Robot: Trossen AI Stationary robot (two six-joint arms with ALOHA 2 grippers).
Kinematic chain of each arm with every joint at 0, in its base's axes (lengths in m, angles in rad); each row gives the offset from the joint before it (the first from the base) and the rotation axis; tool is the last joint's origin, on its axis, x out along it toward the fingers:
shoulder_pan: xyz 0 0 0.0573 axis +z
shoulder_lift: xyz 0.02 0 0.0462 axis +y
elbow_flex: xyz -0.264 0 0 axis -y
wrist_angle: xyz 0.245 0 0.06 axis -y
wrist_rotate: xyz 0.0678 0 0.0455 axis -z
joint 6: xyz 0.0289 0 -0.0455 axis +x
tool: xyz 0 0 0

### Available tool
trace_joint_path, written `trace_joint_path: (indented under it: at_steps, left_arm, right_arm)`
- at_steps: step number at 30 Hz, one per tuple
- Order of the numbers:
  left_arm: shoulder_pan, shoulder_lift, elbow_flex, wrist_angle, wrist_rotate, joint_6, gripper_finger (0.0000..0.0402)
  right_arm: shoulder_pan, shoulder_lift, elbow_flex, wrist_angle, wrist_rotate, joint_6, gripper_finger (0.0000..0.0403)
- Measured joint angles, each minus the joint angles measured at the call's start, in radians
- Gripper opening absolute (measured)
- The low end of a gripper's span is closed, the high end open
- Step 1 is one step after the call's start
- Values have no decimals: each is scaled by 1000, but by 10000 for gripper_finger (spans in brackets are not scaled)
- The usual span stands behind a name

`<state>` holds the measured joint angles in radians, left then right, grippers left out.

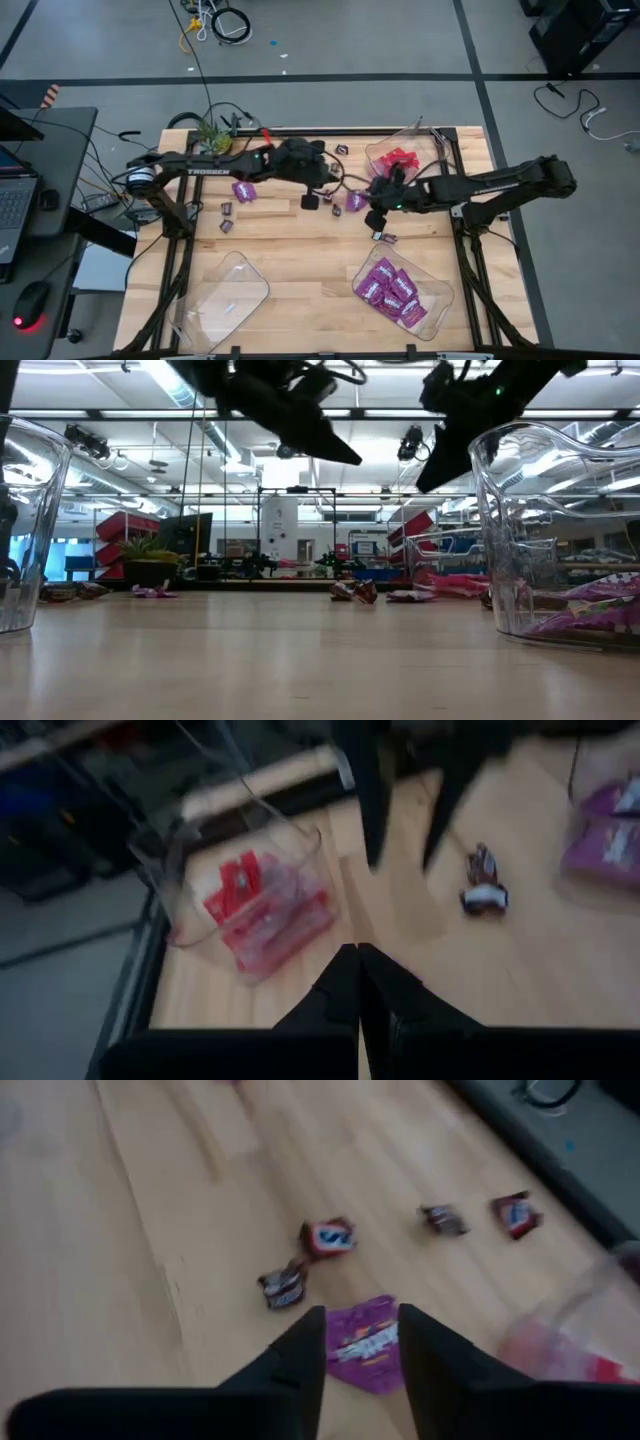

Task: Sort candy
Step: Put the violet candy into the bottom right transparent bin

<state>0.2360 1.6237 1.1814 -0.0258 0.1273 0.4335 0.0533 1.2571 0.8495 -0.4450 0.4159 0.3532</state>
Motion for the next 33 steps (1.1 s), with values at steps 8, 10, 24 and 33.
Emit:
trace_joint_path:
  at_steps: [8, 10, 24, 33]
  left_arm:
    - [-1, -152, -328, 375, 27, -92, 0]
    - [-1, -183, -376, 409, 39, -131, 0]
    - [-5, -276, -545, 499, 188, -226, 0]
    - [-7, -275, -551, 505, 182, -230, 0]
  right_arm:
    - [-40, 193, -1, 69, -86, -87, 176]
    - [-64, 229, -1, 70, -130, -83, 183]
    - [-188, 435, -1, 105, -232, -58, 168]
    - [-197, 441, 2, 112, -256, -105, 26]
